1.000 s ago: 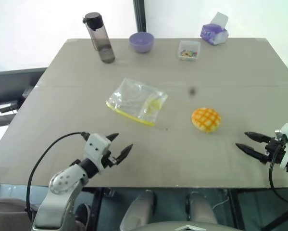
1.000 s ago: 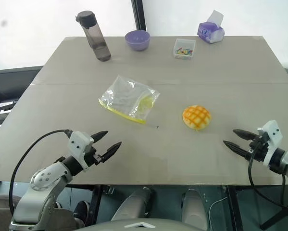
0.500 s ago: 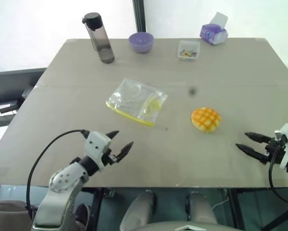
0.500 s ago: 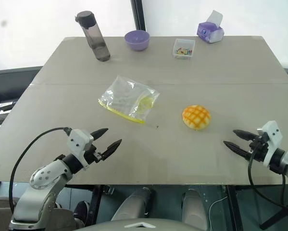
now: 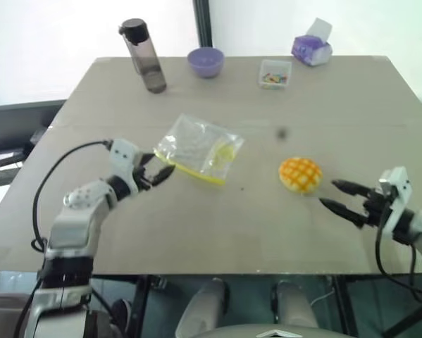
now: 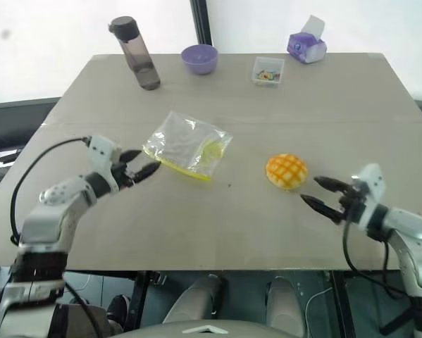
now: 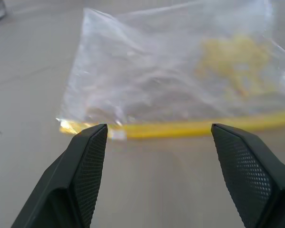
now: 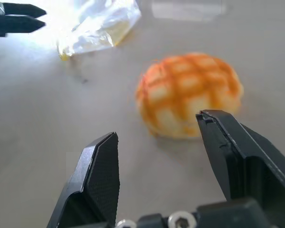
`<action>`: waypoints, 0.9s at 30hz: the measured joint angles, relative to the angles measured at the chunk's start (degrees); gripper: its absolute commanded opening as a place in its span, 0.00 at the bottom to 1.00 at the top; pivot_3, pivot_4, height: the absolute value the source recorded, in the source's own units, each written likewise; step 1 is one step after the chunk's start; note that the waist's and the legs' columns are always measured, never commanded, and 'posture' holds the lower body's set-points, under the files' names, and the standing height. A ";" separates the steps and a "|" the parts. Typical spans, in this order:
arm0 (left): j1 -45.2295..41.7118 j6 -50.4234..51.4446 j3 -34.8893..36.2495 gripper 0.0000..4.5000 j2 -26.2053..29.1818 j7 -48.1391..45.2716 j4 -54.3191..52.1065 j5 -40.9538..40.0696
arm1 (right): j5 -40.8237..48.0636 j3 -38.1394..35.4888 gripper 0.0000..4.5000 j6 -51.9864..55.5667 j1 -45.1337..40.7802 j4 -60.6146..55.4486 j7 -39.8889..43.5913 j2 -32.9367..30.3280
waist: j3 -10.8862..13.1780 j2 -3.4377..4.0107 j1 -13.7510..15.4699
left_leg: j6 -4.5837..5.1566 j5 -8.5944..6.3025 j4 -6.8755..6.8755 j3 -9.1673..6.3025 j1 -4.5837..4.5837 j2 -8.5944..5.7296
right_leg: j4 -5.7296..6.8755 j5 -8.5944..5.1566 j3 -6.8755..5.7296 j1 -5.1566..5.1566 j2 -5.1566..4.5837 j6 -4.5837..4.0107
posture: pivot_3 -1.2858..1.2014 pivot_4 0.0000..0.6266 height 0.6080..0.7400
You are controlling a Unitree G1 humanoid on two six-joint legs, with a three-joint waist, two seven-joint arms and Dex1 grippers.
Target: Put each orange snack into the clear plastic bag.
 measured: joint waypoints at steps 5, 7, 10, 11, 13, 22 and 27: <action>-11.24 -3.22 -1.51 0.82 0.06 -4.70 20.75 1.46 | 0.52 1.99 0.66 2.85 -4.28 -6.74 -3.10 0.25 | 0.01 -0.14 -0.98 | -0.07 0.04 0.00 -0.07 -0.32 0.00 | 0.04 0.01 -0.02 -0.34 0.01 -0.01 | 0.52 0.24 1.00; -17.00 -5.97 -2.08 0.82 0.03 -6.62 31.73 2.86 | 1.02 2.35 0.66 4.32 -5.48 -8.84 -4.39 0.37 | 0.03 -0.21 -1.10 | -0.08 0.04 0.16 -0.14 -0.60 -0.02 | 0.15 0.02 -0.07 -0.58 0.02 -0.03 | 0.52 0.24 1.00; -24.70 -11.78 -3.37 0.82 0.04 -7.17 45.33 6.41 | 1.52 3.46 0.66 5.55 -6.81 -11.67 -5.84 0.61 | 0.04 -0.25 -1.20 | -0.08 0.04 0.26 -0.15 -0.72 -0.06 | 0.19 0.03 -0.09 -0.63 0.00 -0.03 | 0.52 0.24 1.00; -25.43 -12.56 -3.52 0.82 0.04 -7.19 46.73 6.92 | 1.51 3.70 0.66 5.65 -6.91 -11.93 -5.97 0.61 | 0.04 -0.25 -1.23 | -0.08 0.04 0.27 -0.15 -0.71 -0.07 | 0.19 0.04 -0.09 -0.64 0.00 -0.03 | 0.52 0.24 1.00; -28.45 -15.68 -4.42 0.82 -0.15 -7.37 52.55 9.07 | 1.29 3.97 0.66 5.84 -6.86 -12.46 -6.53 0.59 | 0.03 -0.25 -1.20 | -0.08 0.04 0.34 -0.15 -0.70 -0.08 | 0.31 0.03 -0.09 -0.63 0.01 -0.03 | 0.52 0.24 1.00; -30.90 -16.07 -5.79 0.82 -0.28 -14.91 57.55 11.74 | 2.34 3.87 0.66 7.40 -6.63 -16.69 -8.21 0.27 | -0.06 -0.19 -1.23 | 0.14 -0.08 0.71 -0.09 -0.46 -0.08 | 0.86 0.01 -0.02 -0.48 0.03 0.00 | 0.52 0.24 1.00; -29.80 -10.89 -5.87 0.55 0.41 -20.81 55.15 11.84 | 4.38 3.78 0.68 8.19 -6.84 -17.82 -8.12 -0.04 | -0.27 -0.02 -1.33 | 0.14 -0.08 0.72 -0.06 -0.36 -0.09 | 0.86 0.01 0.01 -0.39 0.03 0.00 | 0.52 0.24 1.00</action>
